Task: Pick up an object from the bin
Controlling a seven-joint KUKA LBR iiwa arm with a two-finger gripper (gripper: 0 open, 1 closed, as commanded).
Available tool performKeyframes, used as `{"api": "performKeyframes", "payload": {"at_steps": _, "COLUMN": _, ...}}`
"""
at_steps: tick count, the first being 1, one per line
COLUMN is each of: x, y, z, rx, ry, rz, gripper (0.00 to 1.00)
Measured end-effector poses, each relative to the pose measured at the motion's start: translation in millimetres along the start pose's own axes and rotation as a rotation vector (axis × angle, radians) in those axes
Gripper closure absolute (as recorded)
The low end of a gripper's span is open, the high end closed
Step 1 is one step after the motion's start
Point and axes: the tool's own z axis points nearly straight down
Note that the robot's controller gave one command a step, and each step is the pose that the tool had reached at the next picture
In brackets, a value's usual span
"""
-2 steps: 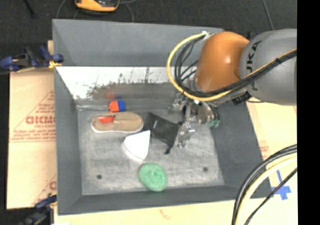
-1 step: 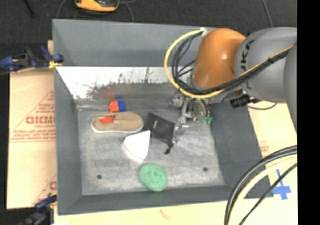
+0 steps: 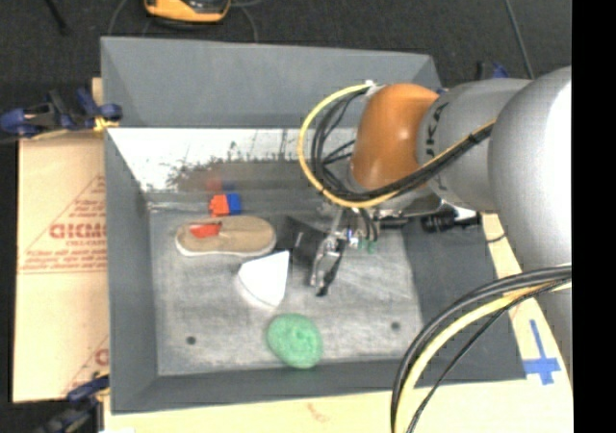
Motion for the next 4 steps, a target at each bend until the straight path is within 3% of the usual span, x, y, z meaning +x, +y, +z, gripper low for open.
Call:
{"api": "performKeyframes", "payload": {"at_steps": 1, "x": -10.1, "y": 15, "z": -5, "rx": 0.001, "ry": -0.001, "rz": -0.048, "gripper": 1.0}}
{"api": "performKeyframes", "payload": {"at_steps": 3, "x": -8.7, "y": 15, "z": -9, "rx": 0.002, "ry": 0.003, "rz": -0.048, "gripper": 1.0}}
{"api": "performKeyframes", "payload": {"at_steps": 4, "x": -7.4, "y": 14, "z": -28, "rx": 0.003, "ry": 0.01, "rz": -0.048, "gripper": 1.0}}
